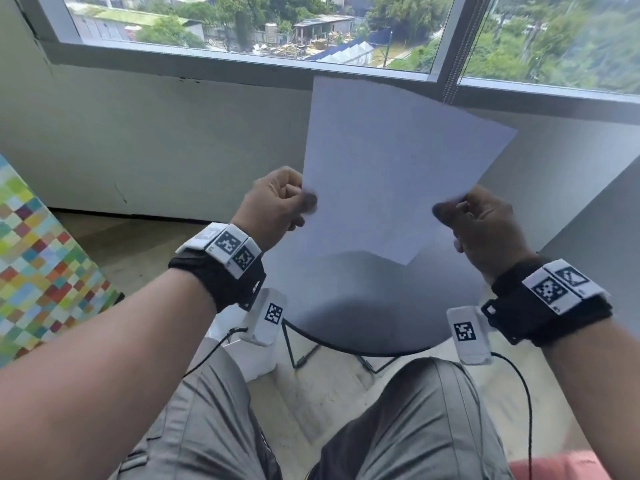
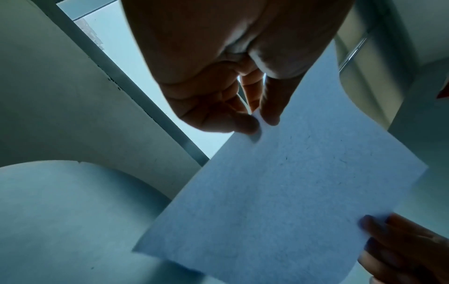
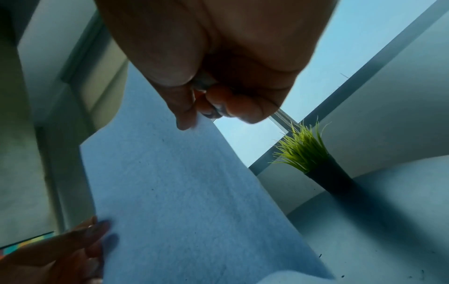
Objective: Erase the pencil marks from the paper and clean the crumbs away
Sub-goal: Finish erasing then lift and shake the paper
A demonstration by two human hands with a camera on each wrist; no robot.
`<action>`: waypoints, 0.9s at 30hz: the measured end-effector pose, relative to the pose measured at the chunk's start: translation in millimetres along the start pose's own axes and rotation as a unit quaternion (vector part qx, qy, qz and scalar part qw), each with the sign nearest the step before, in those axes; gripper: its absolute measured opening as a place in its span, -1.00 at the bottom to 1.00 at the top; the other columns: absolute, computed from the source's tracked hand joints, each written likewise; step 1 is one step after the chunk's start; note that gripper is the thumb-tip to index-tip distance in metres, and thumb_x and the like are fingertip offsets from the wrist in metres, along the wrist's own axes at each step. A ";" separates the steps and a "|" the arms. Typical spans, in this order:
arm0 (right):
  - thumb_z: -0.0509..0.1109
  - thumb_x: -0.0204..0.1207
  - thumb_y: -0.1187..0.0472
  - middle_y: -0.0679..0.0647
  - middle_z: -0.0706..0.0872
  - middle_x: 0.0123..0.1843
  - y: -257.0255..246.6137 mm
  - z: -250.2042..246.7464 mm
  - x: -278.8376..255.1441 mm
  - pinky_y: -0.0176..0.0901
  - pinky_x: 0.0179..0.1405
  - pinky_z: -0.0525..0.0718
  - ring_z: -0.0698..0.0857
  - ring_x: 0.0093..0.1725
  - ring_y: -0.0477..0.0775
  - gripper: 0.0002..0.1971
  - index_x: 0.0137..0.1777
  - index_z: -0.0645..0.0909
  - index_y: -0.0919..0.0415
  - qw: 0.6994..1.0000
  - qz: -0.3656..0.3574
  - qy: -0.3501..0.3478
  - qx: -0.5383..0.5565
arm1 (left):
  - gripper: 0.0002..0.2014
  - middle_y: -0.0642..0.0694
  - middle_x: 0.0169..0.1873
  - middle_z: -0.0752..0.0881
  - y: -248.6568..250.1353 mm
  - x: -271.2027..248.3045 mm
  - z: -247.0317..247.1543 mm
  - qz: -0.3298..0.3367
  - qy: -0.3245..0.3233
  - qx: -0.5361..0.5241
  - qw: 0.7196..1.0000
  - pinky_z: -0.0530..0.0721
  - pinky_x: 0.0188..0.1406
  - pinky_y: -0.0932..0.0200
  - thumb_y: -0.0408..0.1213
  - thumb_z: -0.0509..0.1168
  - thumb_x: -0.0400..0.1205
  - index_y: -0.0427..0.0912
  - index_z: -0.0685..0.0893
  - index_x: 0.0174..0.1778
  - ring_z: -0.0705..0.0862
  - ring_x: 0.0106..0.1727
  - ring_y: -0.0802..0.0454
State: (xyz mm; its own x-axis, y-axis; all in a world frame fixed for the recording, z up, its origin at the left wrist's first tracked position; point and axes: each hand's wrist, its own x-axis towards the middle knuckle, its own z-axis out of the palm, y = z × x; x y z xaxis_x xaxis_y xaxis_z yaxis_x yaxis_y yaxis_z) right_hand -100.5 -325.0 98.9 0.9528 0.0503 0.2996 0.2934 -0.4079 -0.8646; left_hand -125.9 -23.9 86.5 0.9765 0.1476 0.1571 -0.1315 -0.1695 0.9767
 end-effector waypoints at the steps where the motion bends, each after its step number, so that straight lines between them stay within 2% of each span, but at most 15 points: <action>1: 0.47 0.55 0.21 0.09 0.51 -0.40 -0.6 1.3 -2.7 -0.19 -0.49 0.47 0.46 -0.50 -0.01 -0.81 -0.29 0.61 0.02 1.000 -0.013 0.000 -0.012 | -0.74 -0.13 -0.33 0.69 -2.0 -0.9 0.3 0.005 0.007 -0.004 1.000 0.51 -0.52 0.27 -0.26 0.47 0.63 -0.04 0.54 -0.30 0.59 -0.52 0.07; 3: 0.48 0.53 0.14 -0.01 0.57 -0.38 9.5 6.2 -7.2 -0.18 -0.37 0.52 0.51 -0.42 -0.03 -0.86 -0.25 0.63 0.03 0.998 -0.015 -0.008 -0.064 | -0.76 -0.05 -0.40 0.67 -14.5 -5.2 3.2 -0.011 0.009 0.010 1.000 0.49 -0.54 0.25 -0.20 0.47 0.63 -0.07 0.57 -0.30 0.58 -0.54 0.06; 5: 0.48 0.52 0.09 -0.05 0.64 -0.33 27.5 13.2 -9.7 -0.10 -0.22 0.55 0.61 -0.28 0.02 -0.87 -0.22 0.63 0.06 0.989 0.012 -0.032 -0.145 | -0.78 0.01 -0.45 0.67 -37.4 -11.1 7.0 -0.058 -0.008 0.055 0.997 0.50 -0.47 0.19 -0.20 0.48 0.61 -0.08 0.61 -0.30 0.60 -0.54 0.02; 8: 0.44 0.53 0.04 -0.09 0.64 -0.33 42.9 21.5 -14.2 -0.08 -0.17 0.50 0.65 -0.17 0.14 -0.79 -0.29 0.58 0.05 0.975 0.064 -0.069 -0.200 | -0.86 0.04 -0.45 0.71 -60.9 -19.3 8.7 -0.118 -0.039 0.108 0.986 0.56 -0.35 0.08 -0.08 0.42 0.42 -0.05 0.66 -0.30 0.68 -0.49 -0.02; 11: 0.41 0.55 0.02 -0.09 0.60 -0.37 38.1 26.1 -9.8 -0.04 -0.23 0.48 0.58 -0.28 0.08 -0.76 -0.29 0.53 0.06 0.979 0.043 -0.044 -0.196 | -0.94 -0.01 -0.43 0.71 -63.3 -12.7 5.4 -0.114 -0.027 0.101 0.988 0.56 -0.34 0.08 -0.23 0.41 0.52 -0.13 0.70 -0.23 0.67 -0.47 -0.04; 14: 0.39 0.56 0.04 -0.02 0.60 -0.31 40.1 32.1 -1.1 -0.06 -0.20 0.42 0.60 -0.17 0.17 -0.79 -0.25 0.54 0.08 0.965 0.062 -0.081 -0.241 | -0.96 -0.10 -0.41 0.71 -67.2 -3.9 7.0 -0.133 -0.032 0.126 0.983 0.57 -0.38 0.11 -0.32 0.42 0.51 -0.14 0.69 -0.22 0.66 -0.49 -0.06; 16: 0.39 0.57 0.04 0.03 0.62 -0.17 49.8 35.2 3.2 -0.12 -0.14 0.36 0.59 -0.04 0.18 -0.83 -0.11 0.57 0.13 0.942 0.104 -0.118 -0.295 | -0.90 -0.19 -0.38 0.72 -76.7 -0.6 11.6 -0.170 -0.042 0.155 0.972 0.59 -0.42 0.12 -0.38 0.44 0.53 -0.14 0.65 -0.22 0.67 -0.49 -0.10; 18: 0.43 0.54 0.03 0.05 0.58 0.02 60.0 36.1 6.5 -0.11 -0.05 0.44 0.57 0.05 0.15 -0.78 0.07 0.54 0.10 0.938 0.157 -0.117 -0.286 | -0.89 -0.19 -0.42 0.70 -86.9 -0.7 16.3 -0.200 -0.057 0.184 0.961 0.59 -0.49 0.16 -0.42 0.44 0.55 -0.17 0.65 -0.12 0.67 -0.52 -0.08; 20: 0.45 0.51 0.07 0.08 0.55 0.12 68.6 38.3 8.9 0.04 0.04 0.62 0.59 0.09 0.19 -0.69 0.18 0.49 0.11 0.943 0.192 -0.113 -0.248 | -0.83 -0.15 -0.39 0.71 -95.4 -4.0 19.9 -0.216 -0.073 0.211 0.951 0.64 -0.47 0.14 -0.41 0.44 0.55 -0.16 0.66 0.01 0.70 -0.48 -0.09; 22: 0.38 0.50 0.14 0.12 0.59 0.11 71.6 41.2 9.5 0.15 0.02 0.72 0.63 0.03 0.22 -0.74 0.15 0.49 0.13 0.943 0.202 -0.126 -0.231 | -0.74 -0.11 -0.30 0.73 -104.5 -7.4 22.0 -0.243 -0.079 0.237 0.937 0.76 -0.35 0.07 -0.38 0.48 0.52 -0.12 0.63 0.09 0.76 -0.38 -0.14; 25: 0.29 0.56 0.21 0.08 0.63 -0.11 73.9 47.6 8.4 0.05 -0.26 0.73 0.62 -0.26 0.14 -0.88 0.06 0.53 0.16 0.943 0.185 -0.161 -0.225 | -0.48 -0.20 -0.13 0.76 -114.6 -11.6 23.4 -0.289 -0.087 0.288 0.909 0.83 -0.20 -0.05 -0.28 0.55 0.45 -0.04 0.47 0.25 0.80 -0.24 -0.20; 27: 0.31 0.54 0.25 0.03 0.63 -0.17 79.5 56.5 7.2 0.00 -0.31 0.71 0.63 -0.28 0.14 -0.89 0.05 0.55 0.14 0.938 0.164 -0.189 -0.239 | -0.28 -0.22 0.02 0.71 -115.8 -10.9 23.9 -0.270 -0.104 0.364 0.885 0.78 -0.05 -0.07 -0.18 0.56 0.43 -0.06 0.32 0.43 0.75 -0.08 -0.26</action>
State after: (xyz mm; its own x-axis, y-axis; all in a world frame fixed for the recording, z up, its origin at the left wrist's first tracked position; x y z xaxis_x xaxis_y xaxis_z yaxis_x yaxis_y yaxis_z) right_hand -65.9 -305.6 9.5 0.9718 0.1337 -0.1944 -0.0034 -0.8160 -0.5780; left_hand -117.2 -29.2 -31.9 0.8833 0.2291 -0.4090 0.4357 -0.7232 0.5358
